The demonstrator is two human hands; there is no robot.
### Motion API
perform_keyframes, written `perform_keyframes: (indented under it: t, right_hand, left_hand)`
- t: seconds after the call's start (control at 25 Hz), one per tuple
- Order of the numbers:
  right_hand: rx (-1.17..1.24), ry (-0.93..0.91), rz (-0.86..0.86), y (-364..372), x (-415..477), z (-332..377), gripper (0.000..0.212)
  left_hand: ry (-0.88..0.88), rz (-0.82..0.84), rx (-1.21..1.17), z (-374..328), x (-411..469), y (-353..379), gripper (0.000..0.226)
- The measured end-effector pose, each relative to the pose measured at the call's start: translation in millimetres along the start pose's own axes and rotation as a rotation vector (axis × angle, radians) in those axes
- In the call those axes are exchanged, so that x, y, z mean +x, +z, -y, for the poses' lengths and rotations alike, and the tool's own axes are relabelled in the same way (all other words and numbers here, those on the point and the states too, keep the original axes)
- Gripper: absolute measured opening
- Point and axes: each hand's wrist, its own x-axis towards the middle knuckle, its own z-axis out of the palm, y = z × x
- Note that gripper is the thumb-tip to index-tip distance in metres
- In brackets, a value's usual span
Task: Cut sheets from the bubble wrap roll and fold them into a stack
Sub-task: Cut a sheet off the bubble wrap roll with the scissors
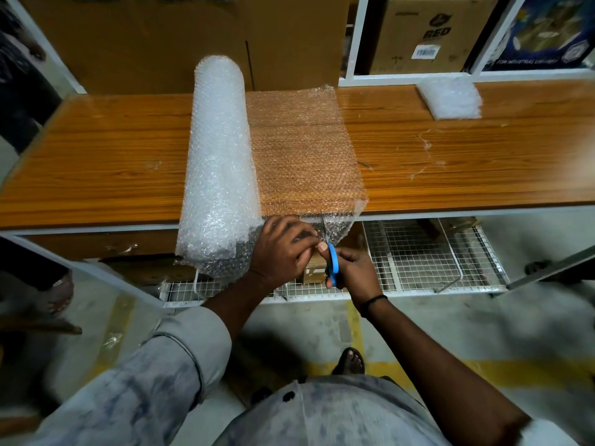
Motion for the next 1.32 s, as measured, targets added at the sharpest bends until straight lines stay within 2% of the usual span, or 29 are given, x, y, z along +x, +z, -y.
perform_keyframes:
  t: [0.32,0.68,0.76,0.92,1.12,1.32]
  right_hand:
    - [-0.048,-0.009,-0.008,-0.6,3.8,-3.5,0.023]
    - [-0.019,0.044,-0.048,1.7,19.4,4.1,0.026]
    - [-0.025,0.059,-0.066,3.4,23.4,3.9,0.032]
    - [-0.021,0.061,-0.062,5.4,32.7,7.6,0.03]
    - [-0.087,0.094,-0.069,5.2,48.8,7.6,0.028]
    - [-0.171,0.099,-0.085,2.1,64.7,-1.3,0.036]
  left_hand:
    - [0.013,0.008,-0.037,4.1,0.7,2.7,0.018]
    - [-0.055,0.065,-0.163,2.8,-1.9,4.8,0.017]
    - [-0.053,0.066,-0.184,3.2,-1.0,3.7,0.017]
    - [-0.038,0.072,-0.2,4.3,-2.3,4.3,0.017]
    - [-0.038,0.051,-0.19,5.1,-0.4,3.5,0.018]
    - [-0.031,0.065,-0.221,8.3,-2.1,6.9,0.015]
